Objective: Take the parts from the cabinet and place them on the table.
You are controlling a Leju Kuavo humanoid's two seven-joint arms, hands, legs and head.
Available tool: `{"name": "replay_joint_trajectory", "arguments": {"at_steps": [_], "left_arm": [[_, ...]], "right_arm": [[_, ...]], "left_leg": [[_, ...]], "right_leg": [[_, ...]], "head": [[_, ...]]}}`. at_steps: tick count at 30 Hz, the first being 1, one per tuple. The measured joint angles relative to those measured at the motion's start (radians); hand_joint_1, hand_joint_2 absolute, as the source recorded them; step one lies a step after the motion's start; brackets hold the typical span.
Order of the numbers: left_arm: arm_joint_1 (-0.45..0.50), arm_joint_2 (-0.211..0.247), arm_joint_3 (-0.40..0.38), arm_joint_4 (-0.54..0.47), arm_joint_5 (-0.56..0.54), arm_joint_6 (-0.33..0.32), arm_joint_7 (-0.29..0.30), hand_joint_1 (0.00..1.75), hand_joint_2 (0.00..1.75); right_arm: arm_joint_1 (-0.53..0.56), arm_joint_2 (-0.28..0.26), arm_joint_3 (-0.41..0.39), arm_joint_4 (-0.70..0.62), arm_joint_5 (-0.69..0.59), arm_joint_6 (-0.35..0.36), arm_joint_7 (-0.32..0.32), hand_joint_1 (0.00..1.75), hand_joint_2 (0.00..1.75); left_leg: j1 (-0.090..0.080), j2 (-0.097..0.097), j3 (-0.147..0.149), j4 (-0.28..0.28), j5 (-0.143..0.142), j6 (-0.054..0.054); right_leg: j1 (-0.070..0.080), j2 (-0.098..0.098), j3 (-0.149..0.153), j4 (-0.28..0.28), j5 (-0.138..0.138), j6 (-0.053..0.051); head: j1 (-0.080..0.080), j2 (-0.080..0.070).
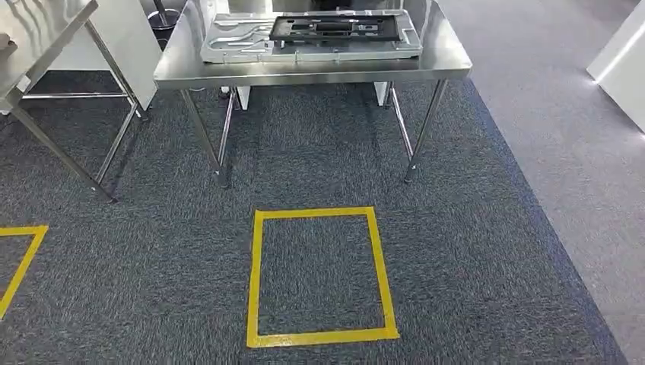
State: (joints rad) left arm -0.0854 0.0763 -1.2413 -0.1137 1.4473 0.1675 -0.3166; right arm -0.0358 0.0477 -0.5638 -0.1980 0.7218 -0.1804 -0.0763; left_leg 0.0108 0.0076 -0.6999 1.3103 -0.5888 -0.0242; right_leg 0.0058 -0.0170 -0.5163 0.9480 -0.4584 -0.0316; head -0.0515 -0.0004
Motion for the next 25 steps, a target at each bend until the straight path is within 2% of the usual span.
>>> {"name": "replay_joint_trajectory", "arguments": {"at_steps": [1,2,3,4,5,6,8,9,10,11,12,13,14,15,16,17,18,19,20,21,23,24,25], "left_arm": [[0.000,0.000,-0.001,0.000,0.000,-0.001,0.000,0.00,0.00],[-0.001,0.000,-0.002,0.000,0.000,-0.001,-0.002,0.00,0.00],[-0.001,0.000,-0.003,0.000,0.000,-0.002,-0.005,0.00,0.00],[-0.003,0.000,-0.005,0.000,0.000,-0.004,-0.008,0.00,0.00],[-0.005,0.003,-0.008,0.000,0.000,-0.005,-0.011,0.00,0.00],[-0.007,0.003,-0.010,0.000,0.000,-0.008,-0.013,0.00,0.00],[-0.004,0.003,-0.014,0.000,0.000,-0.012,-0.015,0.00,0.00],[-0.001,0.003,-0.016,0.000,0.000,-0.012,-0.015,0.00,0.00],[-0.001,0.001,-0.017,0.000,0.000,-0.014,-0.017,0.00,0.00],[-0.003,0.001,-0.017,0.000,0.000,-0.014,-0.021,0.00,0.00],[-0.003,0.001,-0.017,0.000,0.000,-0.014,-0.022,0.00,0.00],[-0.002,0.001,-0.017,0.000,0.000,-0.013,-0.022,0.00,0.00],[0.000,0.001,-0.017,0.000,0.001,-0.013,-0.019,0.00,0.00],[0.000,0.001,-0.017,0.000,0.001,-0.010,-0.012,0.00,0.00],[-0.001,0.001,-0.017,0.000,0.001,-0.008,-0.005,0.00,0.00],[-0.001,0.001,-0.017,0.000,0.001,-0.006,0.001,0.00,0.00],[-0.001,0.000,-0.017,0.000,0.001,-0.003,0.007,0.00,0.00],[-0.001,0.000,-0.017,0.000,0.001,-0.001,0.012,0.00,0.00],[-0.001,0.000,-0.017,0.000,0.001,0.000,0.015,0.00,0.00],[-0.002,0.000,-0.017,0.000,0.001,0.003,0.022,0.00,0.00],[-0.001,-0.002,-0.017,0.000,0.001,0.008,0.030,0.00,0.00],[0.000,-0.002,-0.017,0.000,0.001,0.008,0.030,0.00,0.00],[0.001,-0.002,-0.017,0.000,0.001,0.007,0.029,0.00,0.00]], "right_arm": [[0.000,0.000,0.000,0.000,0.000,-0.001,0.000,0.00,0.00],[0.000,0.000,0.000,0.000,0.000,-0.002,0.000,0.00,0.00],[0.000,0.000,0.000,0.000,0.000,-0.003,0.000,0.00,0.00],[-0.001,0.000,0.000,0.000,0.000,-0.003,0.000,0.00,0.00],[0.000,0.003,0.000,0.000,0.000,-0.004,0.000,0.00,0.00],[0.001,0.003,0.000,0.000,-0.001,-0.004,0.000,0.00,0.00],[0.001,0.003,-0.005,0.000,-0.002,-0.008,0.000,0.00,0.00],[0.002,0.003,-0.007,0.000,-0.002,-0.010,0.000,0.00,0.00],[0.002,-0.001,-0.010,0.000,-0.002,-0.013,0.000,0.00,0.00],[0.003,0.001,-0.010,0.000,-0.002,-0.016,0.003,0.00,0.00],[0.004,0.002,-0.010,0.000,-0.003,-0.017,0.005,0.00,0.00],[0.005,0.002,-0.011,0.000,-0.003,-0.021,0.008,0.00,0.00],[0.004,0.002,-0.013,0.000,-0.003,-0.021,0.013,0.00,0.00],[0.005,0.002,-0.016,0.000,-0.007,-0.021,0.018,0.00,0.00],[0.004,0.002,-0.019,0.000,-0.010,-0.021,0.026,0.00,0.00],[0.004,0.001,-0.024,0.000,-0.013,-0.021,0.032,0.00,0.00],[0.003,0.001,-0.030,0.000,-0.021,-0.020,0.043,0.00,0.00],[0.002,0.001,-0.035,0.000,-0.024,-0.016,0.055,0.00,0.00],[-0.001,0.001,-0.040,0.000,-0.027,-0.011,0.071,0.00,0.00],[-0.002,0.000,-0.045,0.000,-0.027,-0.005,0.087,0.00,0.00],[-0.002,0.000,-0.055,0.000,-0.030,0.003,0.116,0.00,0.00],[-0.002,0.000,-0.060,0.000,-0.033,0.004,0.128,0.00,1.75],[-0.001,0.001,-0.064,0.000,-0.038,0.006,0.139,0.00,1.75]], "left_leg": [[0.000,0.000,0.024,-0.009,0.037,0.002],[0.000,0.000,0.065,-0.054,0.074,0.005],[-0.002,0.000,0.136,-0.145,0.099,0.015],[-0.006,0.000,0.202,-0.231,0.092,0.024],[-0.013,0.000,0.265,-0.323,0.061,0.033],[-0.013,0.000,0.278,-0.360,0.047,0.033],[-0.019,-0.001,0.261,-0.355,0.059,0.041],[-0.015,0.000,0.255,-0.365,0.072,0.048],[-0.009,0.007,0.251,-0.374,0.083,0.053],[-0.007,0.004,0.238,-0.376,0.091,0.061],[-0.007,0.003,0.226,-0.376,0.102,0.065],[-0.007,0.003,0.214,-0.376,0.111,0.064],[-0.007,0.004,0.204,-0.375,0.119,0.062],[-0.007,0.004,0.190,-0.372,0.129,0.059],[-0.005,0.005,0.177,-0.368,0.136,0.056],[-0.003,0.004,0.167,-0.362,0.140,0.052],[-0.001,0.004,0.158,-0.354,0.143,0.048],[0.001,0.004,0.150,-0.345,0.146,0.044],[-0.003,0.003,0.138,-0.336,0.148,0.038],[-0.003,0.004,0.134,-0.331,0.151,0.033],[-0.002,0.003,0.132,-0.331,0.161,0.018],[-0.002,0.003,0.132,-0.331,0.164,0.011],[0.003,0.002,0.127,-0.318,0.152,0.007]], "right_leg": [[0.002,0.000,-0.021,0.007,0.010,0.001],[0.003,0.000,-0.040,0.016,0.017,0.003],[0.004,0.000,-0.061,0.026,0.024,0.005],[0.005,0.000,-0.071,0.034,0.030,0.006],[0.010,-0.001,-0.082,0.042,0.033,0.012],[0.007,-0.003,-0.088,0.045,0.040,0.017],[0.000,-0.004,-0.095,0.042,0.063,0.028],[0.004,-0.002,-0.095,0.040,0.071,0.036],[0.000,0.005,-0.105,0.052,0.049,0.042],[-0.001,0.010,-0.119,0.089,-0.001,0.048],[-0.006,0.011,-0.140,0.154,-0.058,0.053],[-0.011,0.012,-0.165,0.233,-0.110,0.058],[-0.013,0.012,-0.182,0.297,-0.135,0.062],[-0.017,0.012,-0.188,0.346,-0.128,0.066],[-0.021,0.012,-0.169,0.339,-0.090,0.070],[-0.024,0.012,-0.133,0.296,-0.056,0.072],[-0.027,0.012,-0.071,0.210,-0.027,0.074],[-0.031,0.012,-0.001,0.109,-0.017,0.076],[-0.028,0.015,0.044,0.035,-0.049,0.074],[-0.021,0.019,0.047,0.019,-0.057,0.063],[-0.017,0.017,0.037,0.022,-0.056,0.047],[-0.020,0.017,0.036,0.018,-0.051,0.037],[-0.023,0.012,0.036,0.012,-0.042,0.024]], "head": [[0.000,0.000],[0.000,0.000],[0.000,0.000],[0.000,0.000],[0.000,0.000],[0.000,0.000],[0.000,0.000],[0.000,0.000],[0.000,0.000],[0.000,0.000],[0.000,0.000],[0.000,0.000],[0.000,0.000],[0.000,0.000],[0.000,0.000],[0.000,0.000],[0.000,0.000],[0.000,0.000],[0.000,0.000],[0.000,0.000],[0.000,0.000],[0.000,0.000],[0.000,0.000]]}}
